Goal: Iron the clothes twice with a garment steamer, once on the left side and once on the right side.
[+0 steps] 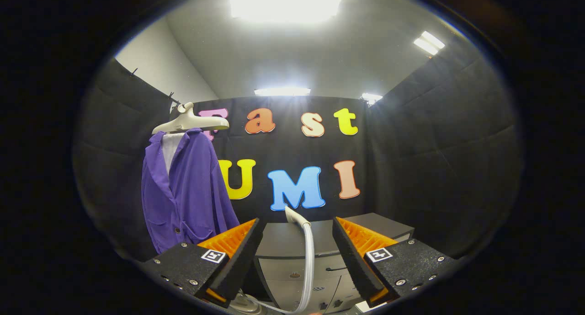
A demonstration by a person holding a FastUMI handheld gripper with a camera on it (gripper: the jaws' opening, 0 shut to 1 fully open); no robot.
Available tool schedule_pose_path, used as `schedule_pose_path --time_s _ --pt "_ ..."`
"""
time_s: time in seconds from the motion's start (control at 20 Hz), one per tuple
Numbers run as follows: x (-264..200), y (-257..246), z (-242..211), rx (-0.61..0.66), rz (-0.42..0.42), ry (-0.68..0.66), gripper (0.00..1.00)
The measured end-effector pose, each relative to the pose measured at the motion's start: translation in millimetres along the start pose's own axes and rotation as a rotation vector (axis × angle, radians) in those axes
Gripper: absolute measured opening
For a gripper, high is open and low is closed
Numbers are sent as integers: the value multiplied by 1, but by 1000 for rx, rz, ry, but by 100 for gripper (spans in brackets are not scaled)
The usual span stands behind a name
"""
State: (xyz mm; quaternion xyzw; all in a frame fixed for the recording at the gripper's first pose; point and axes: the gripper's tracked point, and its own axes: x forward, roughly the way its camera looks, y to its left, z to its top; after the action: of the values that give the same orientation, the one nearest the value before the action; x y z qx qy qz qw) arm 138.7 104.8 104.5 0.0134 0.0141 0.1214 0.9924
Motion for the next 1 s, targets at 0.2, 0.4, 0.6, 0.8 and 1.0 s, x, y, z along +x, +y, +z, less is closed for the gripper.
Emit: schedule_pose_path --time_s 0.2,0.4,0.6,0.8,1.0 --pt "64 -15 4 3 42 21 95" --pt "121 -26 3 5 82 49 95" --pt "174 -32 -6 -11 132 98 95" --pt "224 -34 -18 45 185 165 95" --pt "271 -35 -35 118 222 249 95"
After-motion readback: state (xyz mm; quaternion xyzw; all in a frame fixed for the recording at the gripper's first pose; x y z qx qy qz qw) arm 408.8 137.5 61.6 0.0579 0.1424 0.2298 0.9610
